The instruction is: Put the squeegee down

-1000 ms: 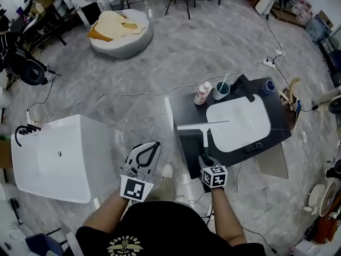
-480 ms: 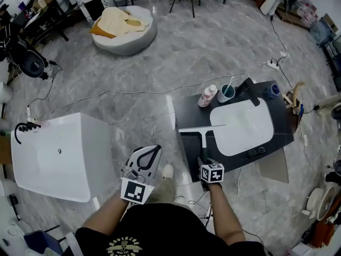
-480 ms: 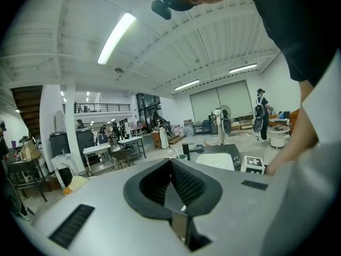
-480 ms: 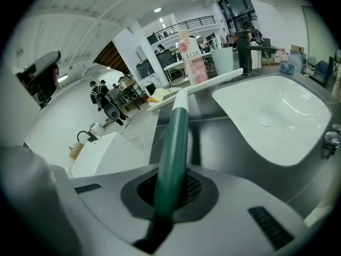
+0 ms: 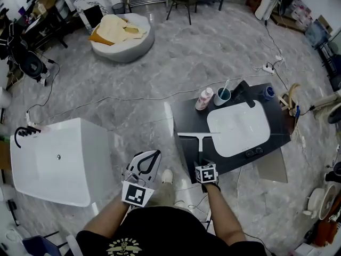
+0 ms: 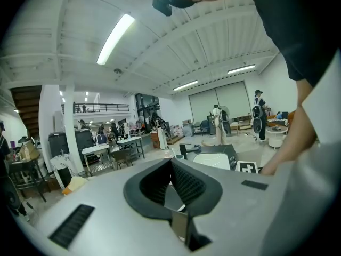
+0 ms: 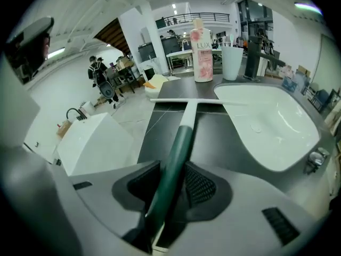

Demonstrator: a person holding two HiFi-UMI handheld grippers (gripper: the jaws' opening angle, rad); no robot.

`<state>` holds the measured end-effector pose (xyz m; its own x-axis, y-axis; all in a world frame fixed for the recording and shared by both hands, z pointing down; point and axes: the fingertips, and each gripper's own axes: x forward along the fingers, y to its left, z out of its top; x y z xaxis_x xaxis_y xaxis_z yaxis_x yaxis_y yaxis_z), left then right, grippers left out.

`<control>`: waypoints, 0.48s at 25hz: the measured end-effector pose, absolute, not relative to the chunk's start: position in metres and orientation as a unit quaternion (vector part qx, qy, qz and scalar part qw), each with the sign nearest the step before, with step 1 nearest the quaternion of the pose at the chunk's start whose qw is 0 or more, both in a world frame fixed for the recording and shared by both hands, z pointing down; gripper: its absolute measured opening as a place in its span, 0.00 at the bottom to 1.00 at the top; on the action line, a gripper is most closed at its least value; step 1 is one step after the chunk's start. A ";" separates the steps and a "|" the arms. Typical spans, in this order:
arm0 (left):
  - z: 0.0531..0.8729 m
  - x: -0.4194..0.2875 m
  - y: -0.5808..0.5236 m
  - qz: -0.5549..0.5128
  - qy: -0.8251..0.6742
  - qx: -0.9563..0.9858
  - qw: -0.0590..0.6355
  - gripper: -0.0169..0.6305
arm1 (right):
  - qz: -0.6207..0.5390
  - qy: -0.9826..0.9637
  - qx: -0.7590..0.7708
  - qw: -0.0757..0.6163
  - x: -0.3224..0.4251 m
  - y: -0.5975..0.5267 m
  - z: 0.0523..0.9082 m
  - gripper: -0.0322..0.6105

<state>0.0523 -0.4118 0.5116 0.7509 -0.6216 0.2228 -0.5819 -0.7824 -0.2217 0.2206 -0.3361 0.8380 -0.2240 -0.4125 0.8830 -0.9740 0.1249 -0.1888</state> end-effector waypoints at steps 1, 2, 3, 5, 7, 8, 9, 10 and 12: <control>0.510 0.052 -0.409 -0.142 0.322 -0.934 0.069 0.06 | 0.403 -0.665 0.522 0.350 0.222 -0.334 0.837 0.30; 0.508 0.053 -0.405 -0.139 0.321 -0.934 0.071 0.06 | 0.399 -0.664 0.524 0.355 0.224 -0.332 0.835 0.32; 0.505 0.053 -0.401 -0.136 0.321 -0.934 0.074 0.06 | 0.397 -0.663 0.524 0.357 0.225 -0.329 0.832 0.32; 0.501 0.051 -0.393 -0.133 0.321 -0.934 0.082 0.06 | 0.391 -0.664 0.527 0.358 0.228 -0.324 0.826 0.34; 0.496 0.048 -0.386 -0.128 0.326 -0.933 0.084 0.06 | 0.377 -0.667 0.539 0.351 0.233 -0.321 0.815 0.34; 0.494 0.045 -0.384 -0.123 0.330 -0.933 0.081 0.06 | 0.368 -0.669 0.547 0.343 0.236 -0.319 0.806 0.34; 0.491 0.043 -0.380 -0.116 0.332 -0.933 0.074 0.06 | 0.357 -0.672 0.556 0.333 0.239 -0.318 0.795 0.34; 0.488 0.041 -0.377 -0.107 0.333 -0.934 0.066 0.06 | 0.345 -0.677 0.567 0.319 0.241 -0.316 0.781 0.34; 0.482 0.038 -0.367 -0.087 0.330 -0.939 0.046 0.06 | 0.313 -0.688 0.587 0.288 0.244 -0.311 0.749 0.27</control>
<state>0.0382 -0.3667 0.4816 0.7676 -0.6268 0.1338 -0.6109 -0.7787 -0.1429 0.2439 -0.3107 0.7492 -0.1436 -0.6282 0.7647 -0.9892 0.1137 -0.0923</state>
